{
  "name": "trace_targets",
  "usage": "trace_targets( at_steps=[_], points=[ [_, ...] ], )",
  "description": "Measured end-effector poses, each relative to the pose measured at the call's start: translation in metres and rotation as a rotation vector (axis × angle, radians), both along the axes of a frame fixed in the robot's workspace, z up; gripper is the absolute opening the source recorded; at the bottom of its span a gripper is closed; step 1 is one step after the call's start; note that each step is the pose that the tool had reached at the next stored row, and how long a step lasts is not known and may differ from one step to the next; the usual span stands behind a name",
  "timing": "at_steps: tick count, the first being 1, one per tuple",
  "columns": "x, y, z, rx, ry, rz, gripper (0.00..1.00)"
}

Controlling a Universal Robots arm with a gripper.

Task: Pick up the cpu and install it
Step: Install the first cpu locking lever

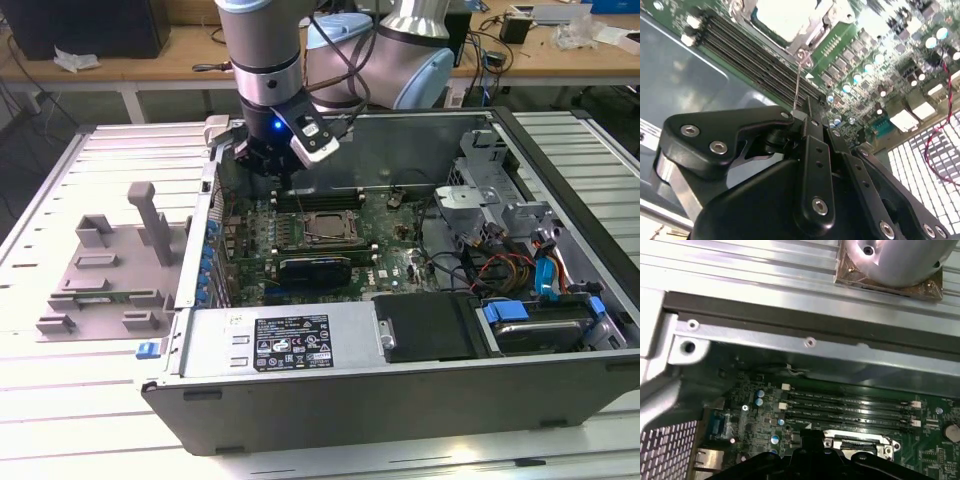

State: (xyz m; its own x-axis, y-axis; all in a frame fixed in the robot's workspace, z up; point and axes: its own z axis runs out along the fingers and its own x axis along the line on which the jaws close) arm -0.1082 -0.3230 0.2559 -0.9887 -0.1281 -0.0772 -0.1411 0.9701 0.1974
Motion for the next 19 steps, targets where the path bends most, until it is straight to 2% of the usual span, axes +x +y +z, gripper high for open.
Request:
trace_targets(
  at_steps=[2, 6, 11, 15, 19],
  points=[
    [0.008, -0.0041, -0.0004, 0.0, 0.0, 0.0, 0.11],
    [0.02, -0.0093, -0.0012, 0.0001, 0.0, 0.0, 0.11],
    [0.023, -0.0101, -0.0012, 0.0002, -0.0001, 0.0, 0.11],
    [0.023, -0.0102, 0.0055, -0.0001, 0.0, 0.0, 0.11],
    [0.022, -0.0101, 0.0072, -0.0001, -0.0012, 0.0, 0.11]
  ],
)
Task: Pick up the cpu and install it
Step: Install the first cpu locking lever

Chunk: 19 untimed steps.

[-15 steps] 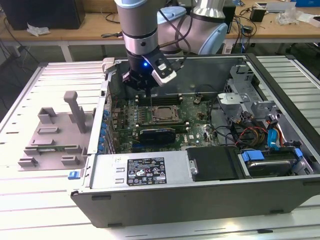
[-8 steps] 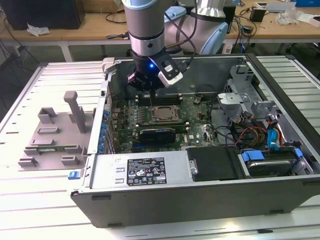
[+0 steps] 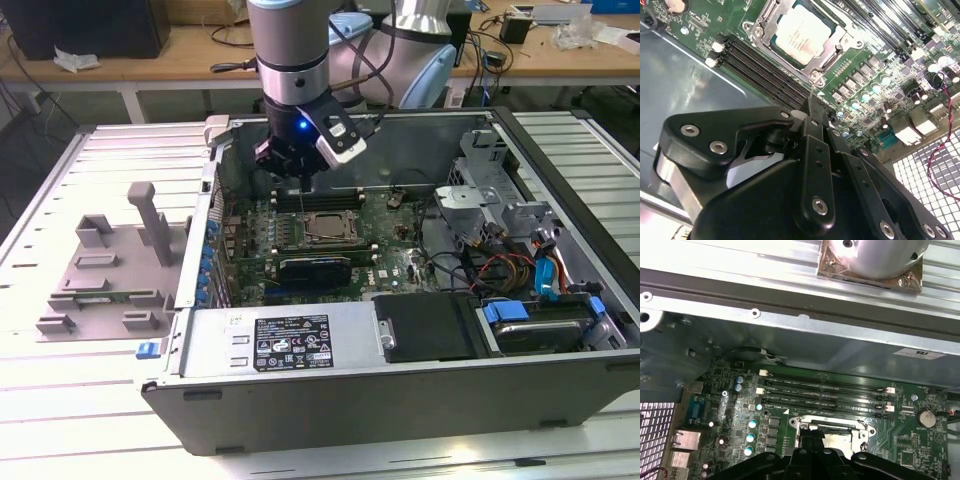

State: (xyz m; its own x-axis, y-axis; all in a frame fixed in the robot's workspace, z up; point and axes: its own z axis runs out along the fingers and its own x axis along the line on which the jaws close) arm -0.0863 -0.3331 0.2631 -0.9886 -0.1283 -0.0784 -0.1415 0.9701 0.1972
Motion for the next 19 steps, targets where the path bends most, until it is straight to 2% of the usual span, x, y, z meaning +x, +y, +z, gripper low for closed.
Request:
trace_targets(
  at_steps=[8, 9, 11, 16, 19],
  points=[
    [-0.019, 0.0015, -0.001, 0.0001, -0.0089, 0.0, 0.11],
    [-0.02, 0.0015, -0.0013, 0.0044, -0.0126, 0.0, 0.11],
    [-0.021, 0.0015, -0.0016, 0.0234, -0.0222, 0.0, 0.11],
    [-0.021, 0.0016, -0.0027, 0.0244, -0.0229, 0.0, 0.11],
    [-0.022, 0.0017, -0.0058, 0.0306, -0.0229, 0.0, 0.11]
  ],
)
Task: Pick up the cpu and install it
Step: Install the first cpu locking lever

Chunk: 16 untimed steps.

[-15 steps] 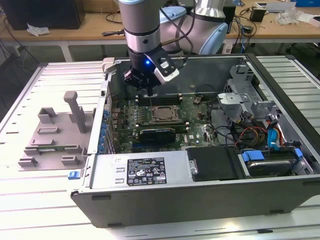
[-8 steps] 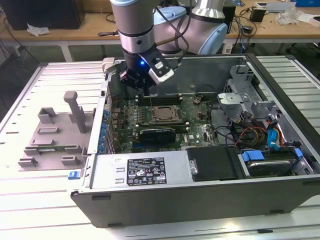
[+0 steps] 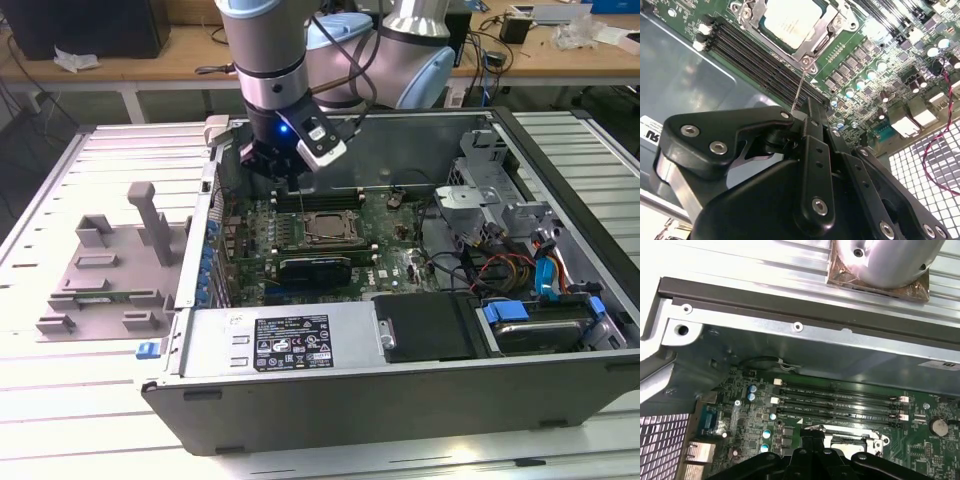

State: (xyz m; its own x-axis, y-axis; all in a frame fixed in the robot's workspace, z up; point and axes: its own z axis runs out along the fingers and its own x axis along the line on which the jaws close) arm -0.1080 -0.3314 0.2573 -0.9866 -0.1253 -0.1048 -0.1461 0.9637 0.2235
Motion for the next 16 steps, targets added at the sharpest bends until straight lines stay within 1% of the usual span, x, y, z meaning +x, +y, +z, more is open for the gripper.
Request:
trace_targets(
  at_steps=[3, 4, 6, 7, 8, 11, 15, 16],
  points=[
    [0.0, 0.0001, -0.0013, 0.0144, -0.0004, 0.0, 0.11],
    [0.0, 0.0001, -0.0017, 0.0207, -0.0007, 0.0, 0.11],
    [0.0, 0.0001, -0.0028, 0.0447, -0.001, 0.0, 0.11],
    [0.0, 0.0001, -0.0037, 0.0535, -0.001, 0.0, 0.11],
    [0.0, 0.0001, -0.005, 0.0564, -0.0011, 0.0, 0.11],
    [0.005, -0.0002, -0.007, 0.0566, 0.0023, 0.0, 0.11],
    [0.014, -0.0015, -0.0085, 0.0566, 0.013, -0.001, 0.11],
    [0.018, -0.0023, -0.009, 0.0565, 0.0173, -0.001, 0.11]
  ],
)
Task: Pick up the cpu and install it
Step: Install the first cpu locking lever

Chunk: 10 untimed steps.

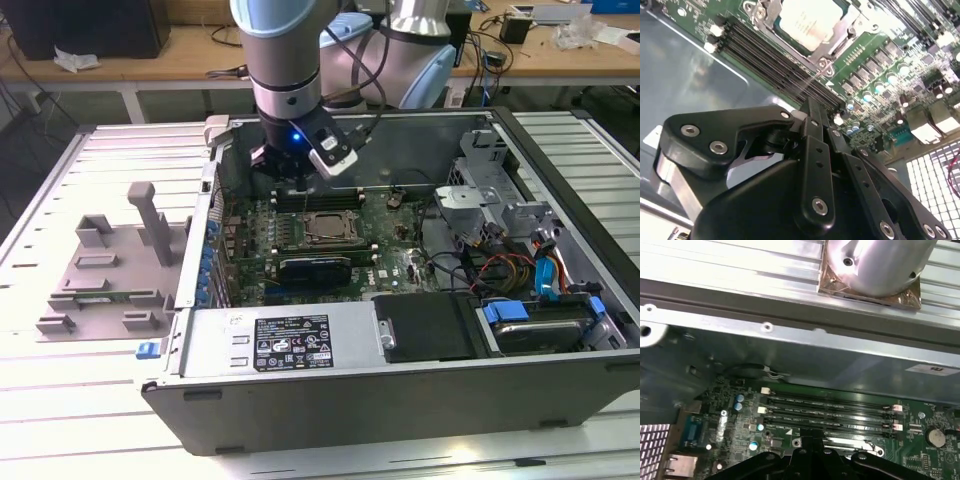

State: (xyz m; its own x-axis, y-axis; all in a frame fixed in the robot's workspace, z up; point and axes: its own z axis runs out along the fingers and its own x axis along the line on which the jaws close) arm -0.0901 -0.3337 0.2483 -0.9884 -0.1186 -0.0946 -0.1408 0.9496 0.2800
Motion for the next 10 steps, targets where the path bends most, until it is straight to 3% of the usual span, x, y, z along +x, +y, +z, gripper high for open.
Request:
trace_targets(
  at_steps=[3, 5, 9, 10],
  points=[
    [0.0096, -0.0023, -0.002, 0.0, 0.0108, -0.002, 0.11],
    [0.0101, -0.0024, -0.0038, -0.0019, 0.0093, -0.004, 0.11],
    [0.0101, -0.0023, -0.0081, -0.0039, -0.0158, -0.006, 0.11],
    [0.0102, -0.0023, -0.0098, -0.004, -0.0168, -0.006, 0.11]
  ],
)
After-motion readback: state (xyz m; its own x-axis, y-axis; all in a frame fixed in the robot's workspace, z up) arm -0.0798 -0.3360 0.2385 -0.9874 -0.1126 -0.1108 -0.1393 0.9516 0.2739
